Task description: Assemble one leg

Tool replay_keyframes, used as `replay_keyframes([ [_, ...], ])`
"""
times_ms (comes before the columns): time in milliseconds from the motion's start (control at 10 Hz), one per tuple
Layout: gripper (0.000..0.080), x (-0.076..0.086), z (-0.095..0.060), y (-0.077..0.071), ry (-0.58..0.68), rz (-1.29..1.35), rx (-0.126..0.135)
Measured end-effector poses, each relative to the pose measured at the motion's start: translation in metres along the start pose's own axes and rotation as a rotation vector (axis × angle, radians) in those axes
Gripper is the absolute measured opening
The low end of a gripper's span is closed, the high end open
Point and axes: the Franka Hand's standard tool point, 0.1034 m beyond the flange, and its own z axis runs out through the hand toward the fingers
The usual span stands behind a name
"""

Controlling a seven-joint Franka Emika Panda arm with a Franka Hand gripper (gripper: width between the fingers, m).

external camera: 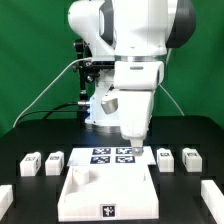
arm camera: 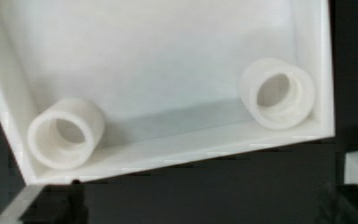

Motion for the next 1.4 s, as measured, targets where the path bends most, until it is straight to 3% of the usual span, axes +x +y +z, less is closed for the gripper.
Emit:
replay_keyframes([
  [300, 0.0650, -0.002, 0.004, -0.004, 0.001, -0.034, 0.004],
  [500, 0.0650, -0.015, 0.032, -0.051, 0.015, -0.098, -0.012],
  [600, 0.0650, -0.023, 0.043, -0.068, 0.027, -0.145, -0.045],
  [700, 0.0650, -0.032, 0.056, -0.079, 0.036, -0.120, -0.044],
  [900, 0.0650, -0.047, 0.075, -0.074, 0.045, -0.072, -0.017],
  [1100, 0.0650, -0.048, 0.080, -0.064, 0.046, -0.044, -0.009],
  [1400, 0.0650, -0.047, 0.085, -0.065, 0.048, -0.021, 0.000],
])
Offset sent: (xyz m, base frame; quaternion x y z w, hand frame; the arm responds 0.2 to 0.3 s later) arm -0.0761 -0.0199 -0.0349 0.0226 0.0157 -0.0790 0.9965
